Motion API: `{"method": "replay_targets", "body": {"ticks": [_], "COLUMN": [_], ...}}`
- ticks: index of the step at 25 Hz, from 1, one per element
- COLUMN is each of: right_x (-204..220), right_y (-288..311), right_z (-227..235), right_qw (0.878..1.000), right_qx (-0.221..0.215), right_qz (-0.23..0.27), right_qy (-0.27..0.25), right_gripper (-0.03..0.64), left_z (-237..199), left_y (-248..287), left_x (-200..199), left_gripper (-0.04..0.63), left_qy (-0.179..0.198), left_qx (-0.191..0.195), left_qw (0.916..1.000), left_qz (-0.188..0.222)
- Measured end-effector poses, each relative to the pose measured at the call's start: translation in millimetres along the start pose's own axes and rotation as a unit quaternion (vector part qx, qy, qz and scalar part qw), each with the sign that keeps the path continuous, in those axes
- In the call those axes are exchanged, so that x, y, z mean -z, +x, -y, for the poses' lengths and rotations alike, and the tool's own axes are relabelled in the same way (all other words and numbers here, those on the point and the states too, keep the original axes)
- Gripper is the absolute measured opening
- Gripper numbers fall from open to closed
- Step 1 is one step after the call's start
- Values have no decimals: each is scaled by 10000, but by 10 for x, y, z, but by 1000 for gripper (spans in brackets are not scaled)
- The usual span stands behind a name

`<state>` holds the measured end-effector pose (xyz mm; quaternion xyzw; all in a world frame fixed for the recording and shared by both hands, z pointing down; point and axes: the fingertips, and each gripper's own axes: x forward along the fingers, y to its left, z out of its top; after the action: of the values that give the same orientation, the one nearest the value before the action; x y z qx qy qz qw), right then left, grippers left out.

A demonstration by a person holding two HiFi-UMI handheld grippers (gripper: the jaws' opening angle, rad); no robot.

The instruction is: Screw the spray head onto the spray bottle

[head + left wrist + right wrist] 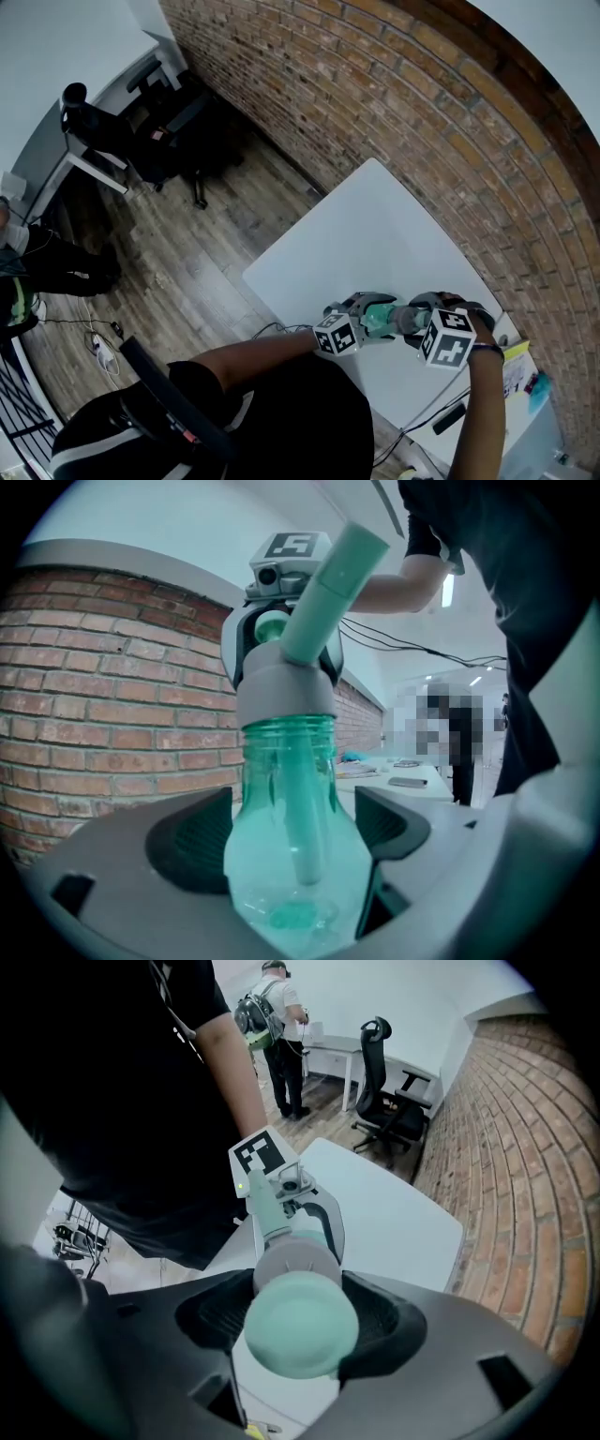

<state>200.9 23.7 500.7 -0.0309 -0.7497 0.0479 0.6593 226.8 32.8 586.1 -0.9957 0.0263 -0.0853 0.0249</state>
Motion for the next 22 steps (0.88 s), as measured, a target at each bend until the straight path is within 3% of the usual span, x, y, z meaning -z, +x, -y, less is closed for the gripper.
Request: {"method": "replay_targets", "body": {"ticks": [3,13,22], "right_x": [13,7,65], "right_y": [-1,-32,-116], "right_z": [-3,-45,-48], "right_qw": [9999,9982,9995], "right_qx": [-28,461,-9], "right_qz": [124,-21,300], "right_qy": [-6,-373,-107], "right_gripper": [272,273,272], "left_z": [2,39,102], "left_y": [10,-5,26], "left_x": [-6,-18,-31], "left_gripper": [390,390,391], "left_qy": [-17,-46,9], "left_qx": [3,83,287], "left_qw": [10000,9999,9996], "left_qz": [5,57,62]}}
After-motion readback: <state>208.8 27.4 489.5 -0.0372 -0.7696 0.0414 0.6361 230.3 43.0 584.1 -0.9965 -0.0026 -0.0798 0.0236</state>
